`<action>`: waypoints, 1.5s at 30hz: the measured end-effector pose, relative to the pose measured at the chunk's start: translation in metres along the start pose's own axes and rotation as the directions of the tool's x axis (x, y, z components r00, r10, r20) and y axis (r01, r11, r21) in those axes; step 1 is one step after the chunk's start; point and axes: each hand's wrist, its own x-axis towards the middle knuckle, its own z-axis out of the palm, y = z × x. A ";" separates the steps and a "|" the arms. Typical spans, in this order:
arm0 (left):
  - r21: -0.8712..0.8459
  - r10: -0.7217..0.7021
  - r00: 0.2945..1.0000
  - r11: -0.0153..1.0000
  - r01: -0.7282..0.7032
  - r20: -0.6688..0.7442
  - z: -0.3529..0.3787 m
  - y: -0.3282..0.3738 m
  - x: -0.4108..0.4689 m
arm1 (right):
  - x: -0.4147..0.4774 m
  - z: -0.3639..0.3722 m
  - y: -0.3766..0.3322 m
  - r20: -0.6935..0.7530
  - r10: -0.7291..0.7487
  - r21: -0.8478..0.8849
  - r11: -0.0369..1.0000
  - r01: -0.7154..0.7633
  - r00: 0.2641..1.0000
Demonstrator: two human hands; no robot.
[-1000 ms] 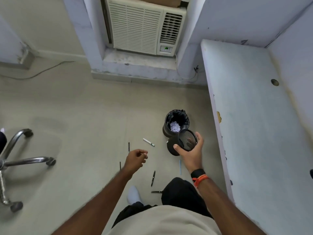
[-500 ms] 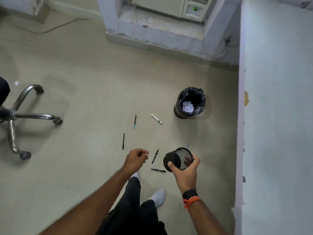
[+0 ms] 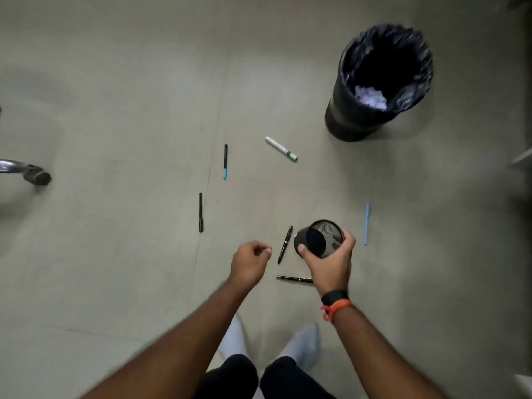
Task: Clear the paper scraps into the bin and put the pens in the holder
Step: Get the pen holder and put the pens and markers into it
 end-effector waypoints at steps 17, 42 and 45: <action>0.187 0.077 0.995 0.980 -0.063 -0.068 0.116 -0.079 0.193 | 0.185 0.143 0.082 0.056 -0.311 -0.120 0.941 0.315 0.949; 0.350 0.277 0.961 0.898 -0.267 0.023 0.095 -0.047 0.164 | 0.112 0.094 0.175 0.652 0.150 -0.672 0.569 0.474 0.743; 0.350 0.305 0.951 0.887 -0.300 0.040 0.098 -0.040 0.164 | 0.098 0.087 0.201 0.696 0.159 -0.702 0.357 0.616 0.700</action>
